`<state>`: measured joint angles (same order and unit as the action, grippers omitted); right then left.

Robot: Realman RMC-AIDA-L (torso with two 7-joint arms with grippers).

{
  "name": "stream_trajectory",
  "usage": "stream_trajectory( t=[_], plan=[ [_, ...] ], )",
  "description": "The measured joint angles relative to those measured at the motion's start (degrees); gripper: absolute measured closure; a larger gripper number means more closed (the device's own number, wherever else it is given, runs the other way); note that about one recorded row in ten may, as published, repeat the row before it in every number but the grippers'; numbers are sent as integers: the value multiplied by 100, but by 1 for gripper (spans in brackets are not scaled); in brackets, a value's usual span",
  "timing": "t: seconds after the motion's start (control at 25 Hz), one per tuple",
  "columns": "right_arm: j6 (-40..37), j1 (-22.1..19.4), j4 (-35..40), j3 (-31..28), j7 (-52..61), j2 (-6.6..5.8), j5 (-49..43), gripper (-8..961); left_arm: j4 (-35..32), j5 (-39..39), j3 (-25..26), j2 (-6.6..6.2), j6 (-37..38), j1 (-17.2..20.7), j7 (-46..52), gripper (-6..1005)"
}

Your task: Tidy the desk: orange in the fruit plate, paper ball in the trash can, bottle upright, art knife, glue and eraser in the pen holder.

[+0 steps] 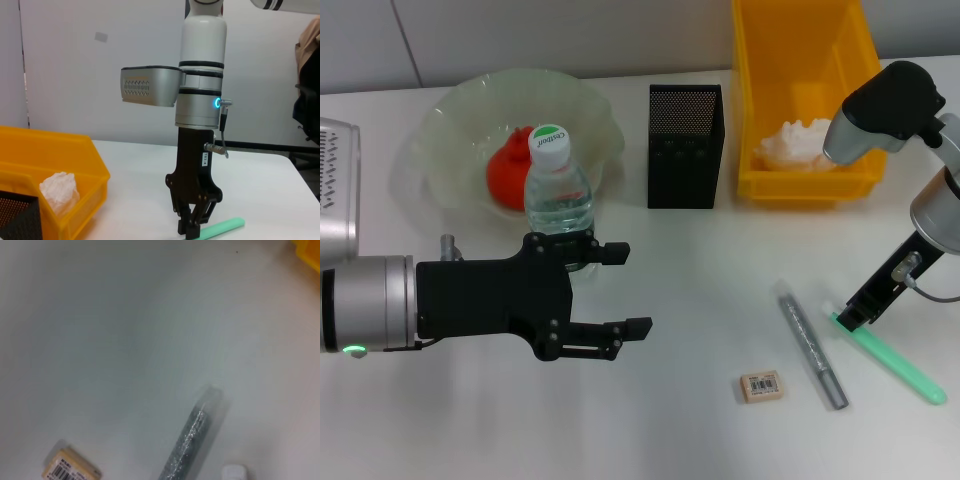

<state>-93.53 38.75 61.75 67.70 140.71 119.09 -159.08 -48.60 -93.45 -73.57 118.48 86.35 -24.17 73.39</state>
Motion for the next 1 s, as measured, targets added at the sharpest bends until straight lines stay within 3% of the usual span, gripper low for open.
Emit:
stream_trajectory(
  t=[0.52,1.0],
  plan=[
    [-3,-1,14,-3,0,-1,-12,939,0,0,-8,0,2,-11,0,181],
    [-40,40,115,-17,4,-5,6,873,0,-15,-8,0,-3,-27,0,181]
  ],
)
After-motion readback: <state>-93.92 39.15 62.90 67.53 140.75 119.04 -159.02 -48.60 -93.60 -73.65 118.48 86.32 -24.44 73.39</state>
